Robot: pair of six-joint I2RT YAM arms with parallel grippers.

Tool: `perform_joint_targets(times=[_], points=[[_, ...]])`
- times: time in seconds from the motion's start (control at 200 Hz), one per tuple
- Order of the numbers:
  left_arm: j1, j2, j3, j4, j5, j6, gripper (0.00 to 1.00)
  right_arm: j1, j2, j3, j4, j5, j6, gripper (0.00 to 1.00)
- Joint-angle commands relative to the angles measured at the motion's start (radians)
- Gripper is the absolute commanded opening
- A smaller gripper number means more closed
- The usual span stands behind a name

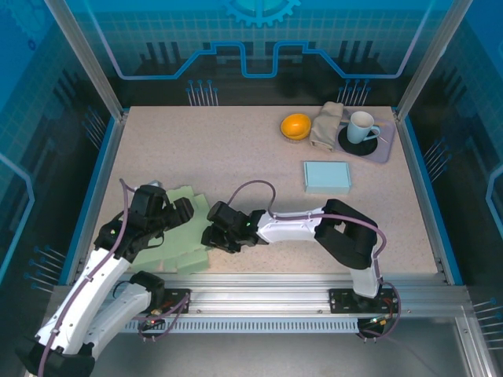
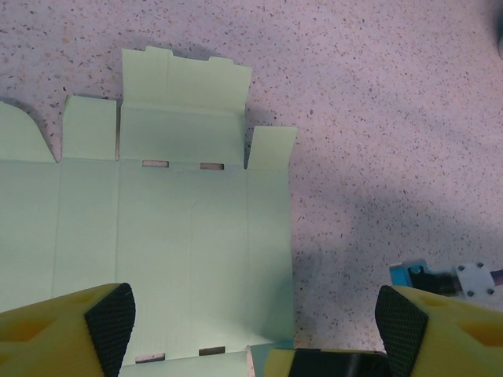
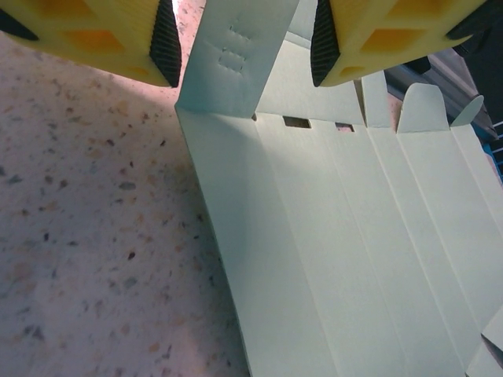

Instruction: Fold the paper box

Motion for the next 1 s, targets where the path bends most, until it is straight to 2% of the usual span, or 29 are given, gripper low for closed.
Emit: perform_joint_targets(times=[0.0, 0.135, 0.195, 0.275, 0.325, 0.41, 0.52, 0.615, 0.68, 0.815, 0.995], points=[[0.01, -0.006, -0.019, 0.012, 0.014, -0.011, 0.84, 0.027, 0.018, 0.033, -0.058, 0.002, 0.044, 0.49], [0.011, -0.014, -0.025, 0.009, 0.009, -0.01, 0.84, 0.032, 0.018, 0.022, -0.035, 0.01, 0.068, 0.45], [0.011, -0.015, -0.026, 0.009, 0.01, -0.013, 0.84, 0.027, 0.019, 0.013, -0.014, 0.015, 0.073, 0.37], [0.011, -0.014, -0.026, 0.009, 0.013, -0.017, 0.84, 0.013, 0.024, 0.017, -0.002, 0.019, 0.039, 0.2], [0.011, -0.017, -0.026, 0.008, 0.014, -0.018, 0.84, 0.002, 0.025, 0.028, -0.023, 0.028, 0.009, 0.18], [0.01, -0.02, -0.02, 0.003, 0.015, -0.019, 0.84, -0.02, 0.002, 0.025, -0.039, 0.055, -0.05, 0.01], [0.011, -0.021, -0.007, -0.002, 0.019, -0.017, 0.84, -0.059, -0.061, 0.019, -0.082, 0.107, -0.169, 0.0], [0.01, -0.02, 0.018, -0.009, 0.021, -0.011, 0.84, -0.108, -0.115, 0.059, -0.194, 0.129, -0.349, 0.0], [0.01, -0.019, 0.046, -0.02, 0.015, 0.002, 0.84, -0.133, -0.16, 0.111, -0.32, 0.192, -0.476, 0.0], [0.01, -0.019, 0.106, -0.021, 0.003, 0.029, 0.84, -0.18, -0.261, 0.205, -0.518, 0.301, -0.864, 0.0], [0.01, 0.031, 0.136, 0.065, -0.01, 0.089, 0.84, -0.274, -0.317, 0.389, -0.807, 0.425, -1.336, 0.0]])
